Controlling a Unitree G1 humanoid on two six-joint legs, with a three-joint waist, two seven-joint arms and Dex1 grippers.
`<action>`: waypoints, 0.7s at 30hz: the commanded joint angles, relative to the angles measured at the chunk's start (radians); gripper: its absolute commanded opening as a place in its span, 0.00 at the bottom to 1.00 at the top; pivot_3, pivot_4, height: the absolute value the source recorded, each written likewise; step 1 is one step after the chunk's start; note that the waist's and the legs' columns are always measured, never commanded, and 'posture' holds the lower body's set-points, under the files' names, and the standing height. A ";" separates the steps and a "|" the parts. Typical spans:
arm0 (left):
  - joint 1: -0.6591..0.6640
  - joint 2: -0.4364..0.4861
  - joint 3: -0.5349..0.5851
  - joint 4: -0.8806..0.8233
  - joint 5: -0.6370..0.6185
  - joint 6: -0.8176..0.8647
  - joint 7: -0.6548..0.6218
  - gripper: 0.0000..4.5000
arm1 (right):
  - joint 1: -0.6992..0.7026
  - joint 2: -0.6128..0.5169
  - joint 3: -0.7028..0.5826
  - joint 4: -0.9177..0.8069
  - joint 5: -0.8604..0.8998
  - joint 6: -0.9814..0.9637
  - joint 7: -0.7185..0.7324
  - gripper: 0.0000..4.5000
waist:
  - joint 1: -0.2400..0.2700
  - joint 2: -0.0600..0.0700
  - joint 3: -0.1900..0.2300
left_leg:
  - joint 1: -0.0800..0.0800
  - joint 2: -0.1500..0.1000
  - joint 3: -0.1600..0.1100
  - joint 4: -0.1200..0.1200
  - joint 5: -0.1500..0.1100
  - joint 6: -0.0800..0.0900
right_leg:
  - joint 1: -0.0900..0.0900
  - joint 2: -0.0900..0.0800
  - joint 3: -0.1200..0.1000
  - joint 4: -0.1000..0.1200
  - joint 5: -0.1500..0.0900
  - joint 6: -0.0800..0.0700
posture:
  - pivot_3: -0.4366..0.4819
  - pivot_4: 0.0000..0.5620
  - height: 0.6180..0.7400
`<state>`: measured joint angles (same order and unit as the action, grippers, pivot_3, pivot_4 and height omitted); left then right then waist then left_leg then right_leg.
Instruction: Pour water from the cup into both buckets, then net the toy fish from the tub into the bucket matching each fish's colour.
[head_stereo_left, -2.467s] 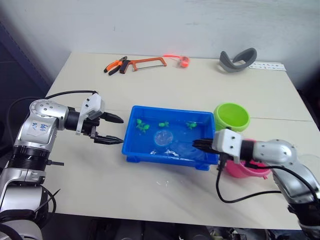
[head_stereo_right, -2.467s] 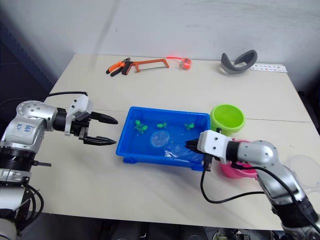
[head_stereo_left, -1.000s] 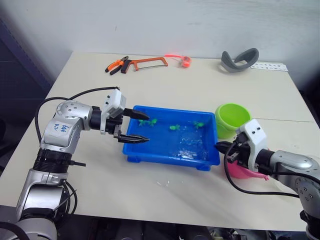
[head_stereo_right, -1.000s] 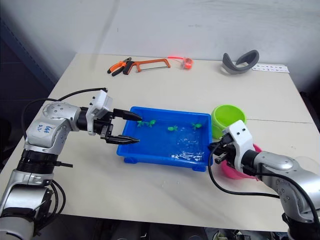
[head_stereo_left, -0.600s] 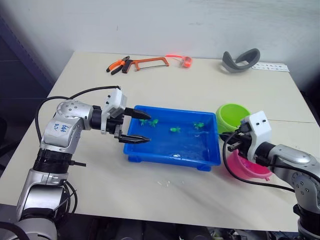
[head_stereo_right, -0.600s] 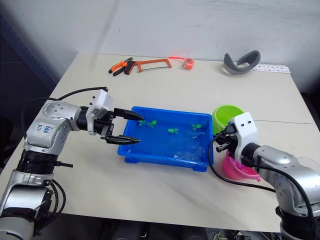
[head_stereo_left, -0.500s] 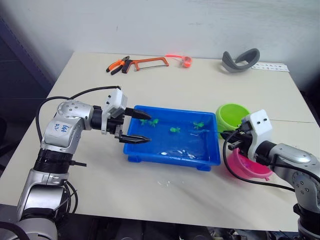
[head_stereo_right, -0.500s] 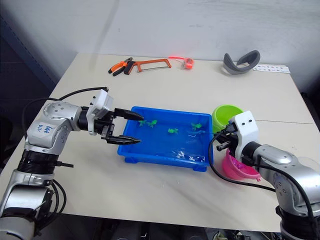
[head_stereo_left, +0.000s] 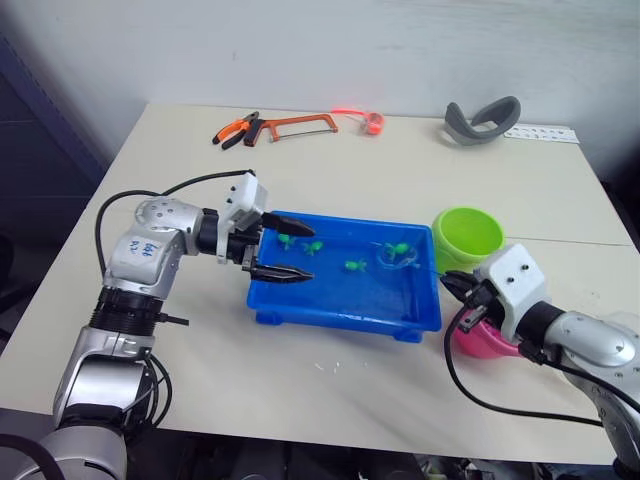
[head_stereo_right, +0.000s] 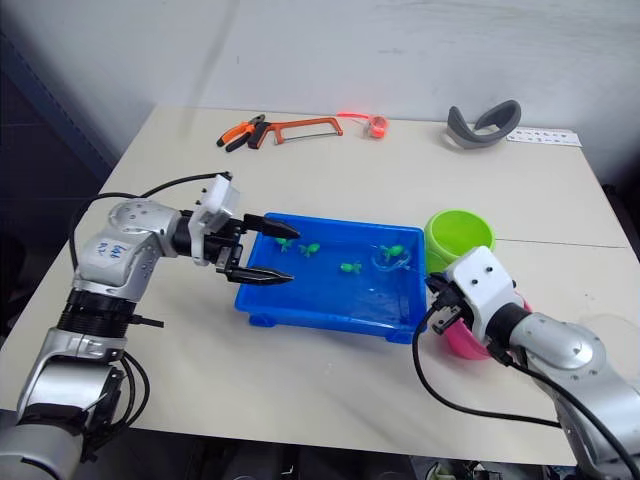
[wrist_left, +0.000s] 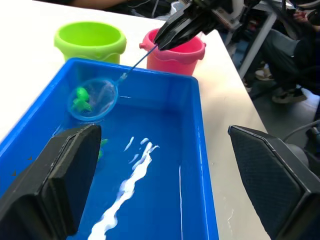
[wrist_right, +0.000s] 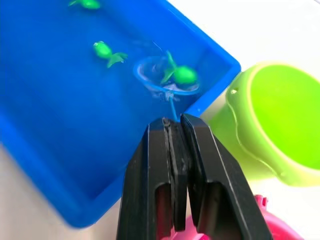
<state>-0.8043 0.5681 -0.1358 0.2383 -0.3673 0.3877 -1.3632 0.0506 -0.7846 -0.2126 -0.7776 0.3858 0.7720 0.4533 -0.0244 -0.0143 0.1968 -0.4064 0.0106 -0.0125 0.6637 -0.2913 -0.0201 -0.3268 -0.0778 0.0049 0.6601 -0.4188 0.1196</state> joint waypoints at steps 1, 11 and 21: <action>-0.049 -0.022 -0.006 0.030 0.004 -0.035 -0.025 0.99 | 0.047 0.007 -0.071 -0.095 -0.016 -0.055 0.007 0.00 | -0.001 0.000 0.000 | 0.000 0.000 0.000 0.000 0.000 0.000 | 0.000 0.000 0.000 0.000 0.000 0.000 | 0.48 0.27 1.00; -0.159 -0.151 -0.001 0.173 -0.005 -0.047 -0.030 0.99 | 0.214 0.079 -0.328 -0.270 0.087 -0.088 0.018 0.00 | 0.005 0.000 0.000 | 0.000 0.000 0.000 0.000 0.000 0.000 | 0.000 0.001 -0.002 0.000 0.000 0.000 | 0.48 0.27 1.00; -0.179 -0.208 -0.008 0.215 0.010 -0.066 -0.038 0.99 | 0.292 -0.083 -0.603 -0.197 0.005 -0.103 0.111 0.00 | 0.005 0.000 0.000 | 0.001 0.000 0.003 0.000 0.000 0.000 | 0.000 0.001 -0.001 0.000 0.000 0.000 | 0.48 0.27 1.00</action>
<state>-0.9634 0.3618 -0.1572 0.4530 -0.3517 0.3357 -1.3921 0.3324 -0.8363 -0.7767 -0.9537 0.4455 0.7131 0.5273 -0.0196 -0.0141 0.1966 -0.4053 0.0106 -0.0099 0.6633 -0.2913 -0.0200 -0.3267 -0.0765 0.0040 0.6604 -0.4188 0.1197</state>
